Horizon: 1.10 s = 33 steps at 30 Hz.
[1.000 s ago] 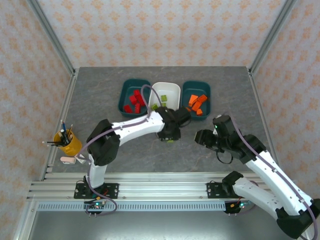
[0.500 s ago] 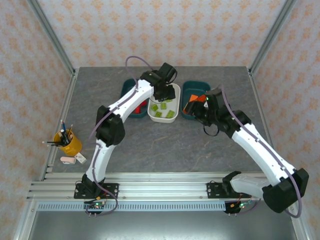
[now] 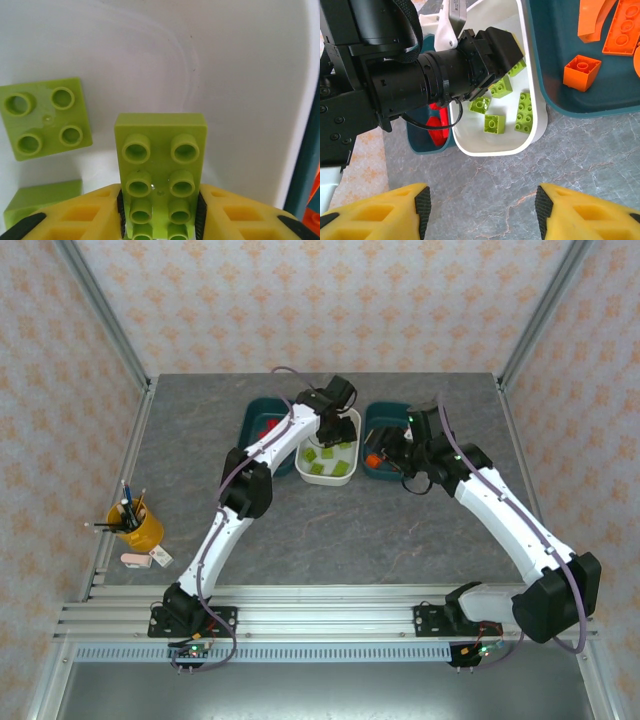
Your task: Sort the legos into containers by color
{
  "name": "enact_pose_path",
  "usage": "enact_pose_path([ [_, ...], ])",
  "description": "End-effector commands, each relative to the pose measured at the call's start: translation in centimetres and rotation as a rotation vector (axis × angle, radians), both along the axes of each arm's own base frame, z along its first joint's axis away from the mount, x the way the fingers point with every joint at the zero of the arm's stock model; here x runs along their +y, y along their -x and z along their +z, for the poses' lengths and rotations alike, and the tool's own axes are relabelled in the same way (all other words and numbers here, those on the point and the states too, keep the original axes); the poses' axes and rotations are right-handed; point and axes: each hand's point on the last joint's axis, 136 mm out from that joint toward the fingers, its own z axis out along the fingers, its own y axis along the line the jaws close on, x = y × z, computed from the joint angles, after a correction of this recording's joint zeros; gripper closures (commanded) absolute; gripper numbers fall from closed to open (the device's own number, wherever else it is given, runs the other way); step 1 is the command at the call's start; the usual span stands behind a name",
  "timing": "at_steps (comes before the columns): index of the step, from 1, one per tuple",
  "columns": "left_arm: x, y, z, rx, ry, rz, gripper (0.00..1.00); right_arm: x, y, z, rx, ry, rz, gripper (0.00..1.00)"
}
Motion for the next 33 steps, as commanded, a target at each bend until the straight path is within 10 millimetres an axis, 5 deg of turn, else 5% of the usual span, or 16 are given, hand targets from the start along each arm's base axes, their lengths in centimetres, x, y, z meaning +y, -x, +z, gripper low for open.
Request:
enact_pose_path([
  [1, -0.2, -0.3, 2.6, -0.03, 0.04, -0.002, 0.52, -0.3, 0.2, 0.1, -0.004, -0.008, -0.01, 0.4],
  [4, 0.1, -0.1, 4.6, -0.053, 0.042, 0.001, 0.44, -0.7, 0.3, 0.3, -0.009, 0.023, -0.008, 0.39],
  [10, 2.5, 1.4, 12.0, -0.153, 0.019, 0.051, 0.25, -3.0, 0.6, 2.4, -0.054, 0.168, -0.012, 0.34],
  [11, 3.1, 2.0, 13.6, -0.178, 0.019, 0.058, 0.19, -3.6, 0.7, 3.0, -0.066, 0.201, -0.022, 0.3],
  [12, 3.8, 2.8, 15.2, -0.206, 0.019, 0.065, 0.03, -4.4, 0.9, 3.5, -0.078, 0.236, -0.036, 0.08],
  [13, 4.5, 3.6, 16.4, -0.226, 0.018, 0.071, 0.0, -5.1, 1.1, 3.9, -0.091, 0.271, -0.048, 0.0],
  [18, 9.7, 9.6, 21.1, -0.317, -0.054, 0.073, 0.0, -8.8, 2.9, 6.3, -0.215, 0.433, -0.086, 0.01],
  [22, 15.3, 14.5, 21.9, -0.395, -0.186, 0.097, 0.0, -12.8, 4.6, 6.6, -0.244, 0.568, -0.203, 0.01],
  [26, 24.6, 19.4, 22.2, -0.5, -0.459, 0.32, 0.0, -17.9, 5.5, 4.2, -0.208, 0.723, -0.45, 0.0],
  [33, 30.8, 20.9, 15.3, -0.595, -0.702, 0.345, 0.0, -20.8, 3.0, -3.5, -0.228, 0.717, -0.57, 0.0],
])
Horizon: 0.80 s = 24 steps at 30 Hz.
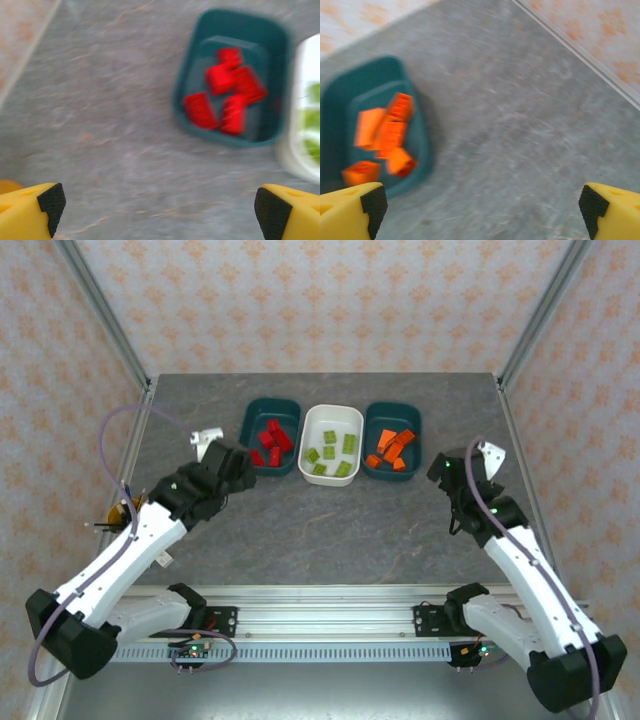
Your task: Sort the legos into containers by color
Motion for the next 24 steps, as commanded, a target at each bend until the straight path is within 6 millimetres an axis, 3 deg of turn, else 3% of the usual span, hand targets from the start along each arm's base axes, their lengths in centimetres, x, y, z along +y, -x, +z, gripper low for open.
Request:
enact_pose_path([
  [1, 3.5, -2.1, -0.5, -0.077, -0.193, 0.075, 0.0, -2.1, -2.6, 0.1, -0.121, 0.081, -0.097, 0.0],
  [4, 4.7, -4.2, -3.5, 0.004, -0.263, 0.044, 0.0, -2.6, -5.2, -1.5, -0.131, 0.181, -0.07, 0.0],
  [8, 7.2, -7.1, -6.8, -0.08, -0.198, 0.108, 0.0, -2.7, -8.3, -5.7, -0.017, 0.218, 0.006, 0.0],
  [10, 8.4, -8.6, -8.0, -0.084, -0.167, 0.136, 0.0, -2.5, -9.7, -6.5, -0.014, 0.244, 0.037, 0.0],
  [15, 9.0, -12.5, -9.7, -0.116, -0.19, 0.088, 0.0, -2.3, -12.0, -8.7, -0.053, 0.265, 0.107, 0.0],
  [17, 10.1, -12.7, -10.9, -0.122, -0.133, 0.111, 0.0, -2.1, -12.5, -9.0, -0.091, 0.269, 0.159, 0.0],
  [19, 9.3, -12.4, -10.7, -0.155, -0.106, 0.058, 0.0, -2.4, -12.6, -9.5, -0.129, 0.227, 0.171, 0.0],
  [22, 8.9, -10.4, -9.7, -0.314, -0.106, 0.05, 0.0, -2.8, -11.5, -10.2, -0.227, 0.168, 0.184, 0.0],
  [24, 9.3, -9.1, -10.3, -0.367, -0.102, 0.075, 0.0, -3.2, -10.9, -10.2, -0.287, 0.18, 0.158, 0.0],
])
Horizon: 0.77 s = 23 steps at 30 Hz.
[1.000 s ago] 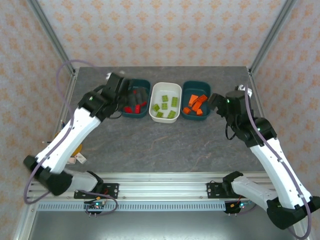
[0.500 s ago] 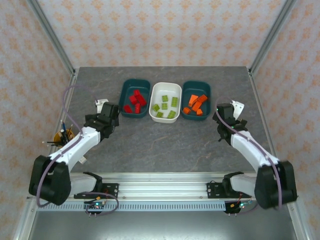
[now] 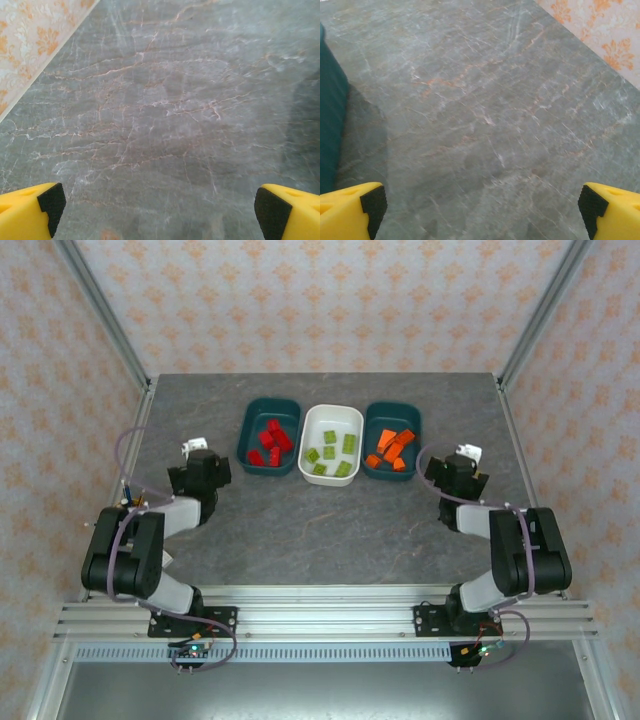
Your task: Sort the legos into containers by color
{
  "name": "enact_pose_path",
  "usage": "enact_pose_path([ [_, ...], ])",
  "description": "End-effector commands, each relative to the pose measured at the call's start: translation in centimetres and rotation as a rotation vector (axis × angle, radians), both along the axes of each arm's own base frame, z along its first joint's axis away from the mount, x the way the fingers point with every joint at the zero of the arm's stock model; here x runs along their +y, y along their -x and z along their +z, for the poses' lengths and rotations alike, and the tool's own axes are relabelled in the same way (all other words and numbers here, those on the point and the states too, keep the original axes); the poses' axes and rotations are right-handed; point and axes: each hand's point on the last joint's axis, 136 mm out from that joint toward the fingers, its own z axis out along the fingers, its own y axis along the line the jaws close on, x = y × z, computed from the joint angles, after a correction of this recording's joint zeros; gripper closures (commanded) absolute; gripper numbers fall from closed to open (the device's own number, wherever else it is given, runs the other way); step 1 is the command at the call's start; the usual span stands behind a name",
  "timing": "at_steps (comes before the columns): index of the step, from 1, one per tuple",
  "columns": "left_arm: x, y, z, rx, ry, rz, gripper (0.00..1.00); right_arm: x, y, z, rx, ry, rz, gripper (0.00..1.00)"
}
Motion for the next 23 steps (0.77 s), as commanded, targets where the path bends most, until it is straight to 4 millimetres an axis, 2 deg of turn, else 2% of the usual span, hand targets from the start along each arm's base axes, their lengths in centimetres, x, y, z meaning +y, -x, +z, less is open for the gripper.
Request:
enact_pose_path([
  [1, -0.2, -0.4, 2.5, -0.23, -0.007, -0.013, 0.0, 0.6, -0.7, 2.1, -0.142, -0.024, 0.041, 0.0],
  [3, -0.7, -0.9, 2.0, -0.16, -0.009, -0.035, 0.0, 0.8, -1.3, 2.2, -0.146, -0.02, 0.054, 0.01],
  [4, -0.8, -1.1, 2.3, -0.192, -0.029, -0.038, 0.0, 0.9, -1.4, 1.9, -0.106, -0.019, 0.063, 0.01],
  [23, -0.8, -1.0, 2.2, -0.176, -0.025, -0.034, 0.0, 1.6, -1.6, 1.9, -0.107, -0.007, 0.095, 0.01],
])
